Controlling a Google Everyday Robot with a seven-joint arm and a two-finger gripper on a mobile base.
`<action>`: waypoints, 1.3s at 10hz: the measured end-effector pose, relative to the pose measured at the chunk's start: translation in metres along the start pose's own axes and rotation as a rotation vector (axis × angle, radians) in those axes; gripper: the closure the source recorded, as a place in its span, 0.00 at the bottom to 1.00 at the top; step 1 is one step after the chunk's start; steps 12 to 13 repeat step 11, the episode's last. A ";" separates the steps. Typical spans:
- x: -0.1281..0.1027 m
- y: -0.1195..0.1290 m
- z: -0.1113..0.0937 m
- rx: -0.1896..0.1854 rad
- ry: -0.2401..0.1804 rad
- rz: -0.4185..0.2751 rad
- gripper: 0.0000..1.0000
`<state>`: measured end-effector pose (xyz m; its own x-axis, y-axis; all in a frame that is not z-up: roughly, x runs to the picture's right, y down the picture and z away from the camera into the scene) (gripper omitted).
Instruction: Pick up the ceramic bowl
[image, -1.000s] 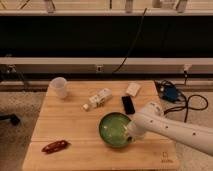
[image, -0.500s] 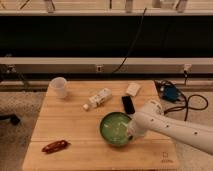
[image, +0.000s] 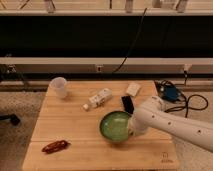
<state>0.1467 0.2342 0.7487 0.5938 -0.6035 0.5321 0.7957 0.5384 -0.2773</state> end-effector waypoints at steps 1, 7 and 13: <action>0.002 -0.002 -0.013 0.001 0.007 -0.003 0.99; 0.011 -0.007 -0.045 0.009 0.030 -0.012 0.99; 0.015 -0.009 -0.059 0.016 0.038 -0.012 0.99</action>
